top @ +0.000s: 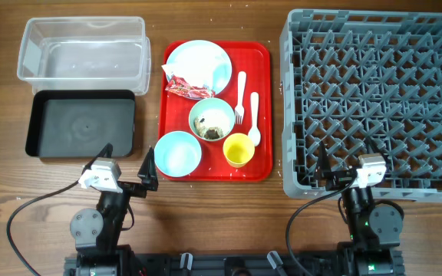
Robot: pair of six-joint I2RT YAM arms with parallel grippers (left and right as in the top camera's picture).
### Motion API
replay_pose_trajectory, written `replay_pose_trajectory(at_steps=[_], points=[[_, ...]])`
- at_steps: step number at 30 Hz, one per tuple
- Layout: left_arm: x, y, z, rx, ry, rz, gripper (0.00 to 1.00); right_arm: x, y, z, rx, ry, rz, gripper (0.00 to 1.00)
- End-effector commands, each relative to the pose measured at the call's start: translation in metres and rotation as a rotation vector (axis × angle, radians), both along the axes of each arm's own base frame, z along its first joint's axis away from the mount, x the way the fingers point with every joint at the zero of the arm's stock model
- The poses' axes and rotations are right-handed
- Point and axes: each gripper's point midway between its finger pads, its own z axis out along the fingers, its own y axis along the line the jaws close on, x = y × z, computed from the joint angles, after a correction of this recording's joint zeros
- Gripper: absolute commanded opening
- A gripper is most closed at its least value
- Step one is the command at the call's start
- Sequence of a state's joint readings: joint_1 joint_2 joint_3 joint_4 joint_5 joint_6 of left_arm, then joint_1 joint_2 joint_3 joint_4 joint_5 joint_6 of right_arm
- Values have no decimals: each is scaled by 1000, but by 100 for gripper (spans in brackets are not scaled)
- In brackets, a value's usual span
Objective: Sort waste into correct bins and load items into the dishwasher rack
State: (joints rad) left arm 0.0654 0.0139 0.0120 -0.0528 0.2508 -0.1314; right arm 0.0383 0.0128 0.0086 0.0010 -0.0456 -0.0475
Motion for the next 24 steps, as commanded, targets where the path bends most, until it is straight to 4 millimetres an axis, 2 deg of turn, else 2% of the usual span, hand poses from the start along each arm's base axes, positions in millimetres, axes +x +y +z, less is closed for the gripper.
replay_pose_trajectory(at_steps=[1, 24], points=[[0, 2, -2, 20, -1, 10, 100, 0, 1, -1, -5, 2, 7, 100], [0, 0, -1, 19, -5, 2, 100, 0, 1, -1, -5, 2, 7, 100]])
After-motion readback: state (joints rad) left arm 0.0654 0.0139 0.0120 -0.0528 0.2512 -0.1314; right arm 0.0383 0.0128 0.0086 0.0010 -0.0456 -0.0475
